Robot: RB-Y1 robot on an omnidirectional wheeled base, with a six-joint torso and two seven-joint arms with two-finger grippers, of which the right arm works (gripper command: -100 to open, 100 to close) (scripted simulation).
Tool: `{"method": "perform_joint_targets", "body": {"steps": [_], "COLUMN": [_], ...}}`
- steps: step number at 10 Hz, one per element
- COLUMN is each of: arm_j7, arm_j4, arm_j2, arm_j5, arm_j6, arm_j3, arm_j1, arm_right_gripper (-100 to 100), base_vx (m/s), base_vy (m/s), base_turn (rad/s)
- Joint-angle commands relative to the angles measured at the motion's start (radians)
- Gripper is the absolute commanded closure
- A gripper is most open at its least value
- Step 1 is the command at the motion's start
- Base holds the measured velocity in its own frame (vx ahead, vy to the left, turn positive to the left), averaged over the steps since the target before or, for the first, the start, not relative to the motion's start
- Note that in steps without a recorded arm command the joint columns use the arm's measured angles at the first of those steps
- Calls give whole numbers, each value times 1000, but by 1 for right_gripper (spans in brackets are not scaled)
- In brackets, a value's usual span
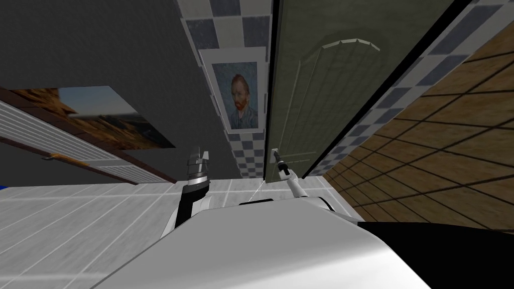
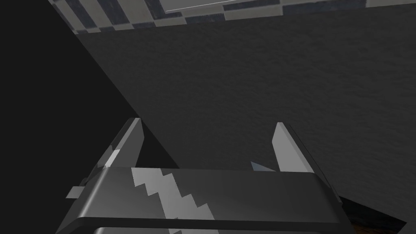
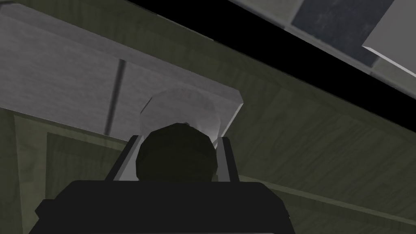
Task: Pull the door open
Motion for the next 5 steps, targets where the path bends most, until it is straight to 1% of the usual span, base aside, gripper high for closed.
{"method": "perform_joint_targets", "body": {"steps": [1, 2, 3, 4, 5], "arm_j7": [-34, -34, -75, -102, -118], "arm_j4": [1, 1, 6, 11, 11], "arm_j2": [11, 11, 5, -2, -2], "arm_j5": [-16, -16, -52, -88, -89], "arm_j6": [-6, -6, -6, -6, -6], "arm_j3": [18, 18, 26, 34, 34], "arm_j1": [-10, -10, -13, -15, -15], "arm_right_gripper": [100, 100, 100, 100, 100], "base_vx": [-41, -12, -25, -61, -57], "base_vy": [-30, -9, -13, -48, -44], "base_turn": [61, 12, 117, 162, 77]}}
